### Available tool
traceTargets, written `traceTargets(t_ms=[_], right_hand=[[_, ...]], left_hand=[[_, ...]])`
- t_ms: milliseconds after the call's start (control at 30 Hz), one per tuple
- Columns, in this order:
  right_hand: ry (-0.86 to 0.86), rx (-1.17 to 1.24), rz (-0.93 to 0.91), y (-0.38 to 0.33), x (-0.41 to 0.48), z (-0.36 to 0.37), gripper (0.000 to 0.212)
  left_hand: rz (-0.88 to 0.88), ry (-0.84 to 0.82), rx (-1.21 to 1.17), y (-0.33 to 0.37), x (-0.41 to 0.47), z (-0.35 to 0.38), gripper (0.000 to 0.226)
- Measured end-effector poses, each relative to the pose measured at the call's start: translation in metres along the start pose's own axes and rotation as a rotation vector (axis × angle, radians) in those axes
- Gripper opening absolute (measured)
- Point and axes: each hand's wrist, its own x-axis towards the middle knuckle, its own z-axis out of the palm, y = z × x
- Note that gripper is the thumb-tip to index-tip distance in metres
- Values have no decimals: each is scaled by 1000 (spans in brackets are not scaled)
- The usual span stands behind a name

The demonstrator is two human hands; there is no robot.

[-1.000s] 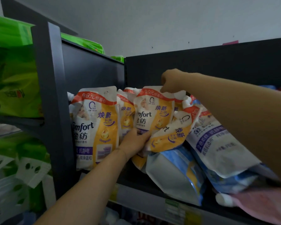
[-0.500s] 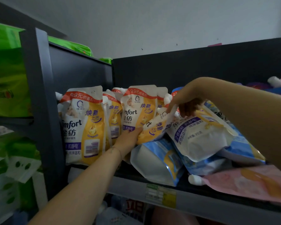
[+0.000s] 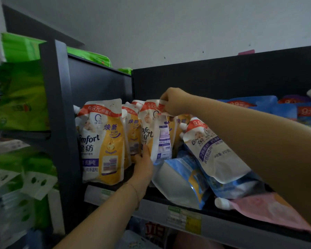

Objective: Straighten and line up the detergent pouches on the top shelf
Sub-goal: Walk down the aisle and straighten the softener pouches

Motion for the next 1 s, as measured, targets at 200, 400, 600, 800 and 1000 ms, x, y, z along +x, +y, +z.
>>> traceTargets(t_ms=[200,400,600,800,1000], right_hand=[[-7,-17,-205,-11,16,10,24],[7,16,-285,-22,25,-13,11],[44,-36,-336,-28,38,-19,10],[42,-200,-224,-10,44,12,21],[160,-402,-63,4,41,18,59]], left_hand=[[131,115,-1,24,-24,-2,41],[367,87,343,24,-53,-16,77],[582,151,613,19,-59,-22,71],[458,14,638,27,-53,-22,38],[389,48,714,25,-53,-25,50]])
